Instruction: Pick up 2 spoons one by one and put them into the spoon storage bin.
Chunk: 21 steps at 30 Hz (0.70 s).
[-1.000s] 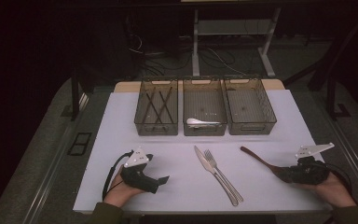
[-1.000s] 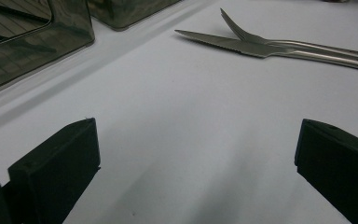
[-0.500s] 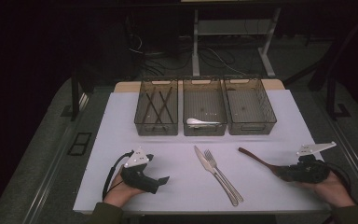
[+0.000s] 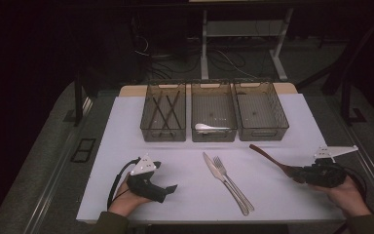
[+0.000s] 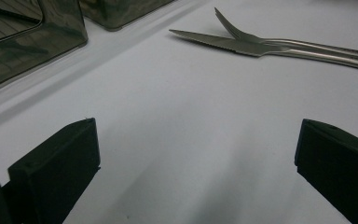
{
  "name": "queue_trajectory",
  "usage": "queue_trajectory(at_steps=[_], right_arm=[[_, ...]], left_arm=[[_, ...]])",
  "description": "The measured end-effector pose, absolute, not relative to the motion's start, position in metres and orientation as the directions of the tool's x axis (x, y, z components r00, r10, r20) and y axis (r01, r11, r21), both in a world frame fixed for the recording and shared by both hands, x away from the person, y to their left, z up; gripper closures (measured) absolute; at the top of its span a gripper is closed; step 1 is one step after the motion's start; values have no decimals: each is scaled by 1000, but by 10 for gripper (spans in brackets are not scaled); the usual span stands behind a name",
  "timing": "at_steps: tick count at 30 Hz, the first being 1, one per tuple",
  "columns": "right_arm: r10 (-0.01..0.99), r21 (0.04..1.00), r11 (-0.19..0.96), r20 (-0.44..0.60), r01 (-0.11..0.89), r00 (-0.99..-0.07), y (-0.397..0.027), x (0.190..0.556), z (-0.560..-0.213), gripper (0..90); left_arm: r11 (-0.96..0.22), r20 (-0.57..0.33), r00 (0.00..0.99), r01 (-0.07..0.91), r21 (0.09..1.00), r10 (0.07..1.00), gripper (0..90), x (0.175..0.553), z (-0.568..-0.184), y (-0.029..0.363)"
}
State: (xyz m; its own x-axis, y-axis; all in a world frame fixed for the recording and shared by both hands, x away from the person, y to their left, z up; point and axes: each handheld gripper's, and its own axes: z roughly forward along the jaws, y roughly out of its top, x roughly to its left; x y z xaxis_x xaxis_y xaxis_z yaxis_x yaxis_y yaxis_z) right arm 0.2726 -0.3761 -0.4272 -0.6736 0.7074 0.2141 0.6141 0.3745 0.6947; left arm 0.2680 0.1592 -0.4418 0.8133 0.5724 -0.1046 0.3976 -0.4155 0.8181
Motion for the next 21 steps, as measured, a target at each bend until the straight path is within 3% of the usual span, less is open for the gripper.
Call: queue_trajectory(at_steps=[21], right_arm=[[713,767,307,208,564,-670,-351,301,-394,806]], left_arm=[[-422,-98,820,388,819,564,0,268,-441,158]])
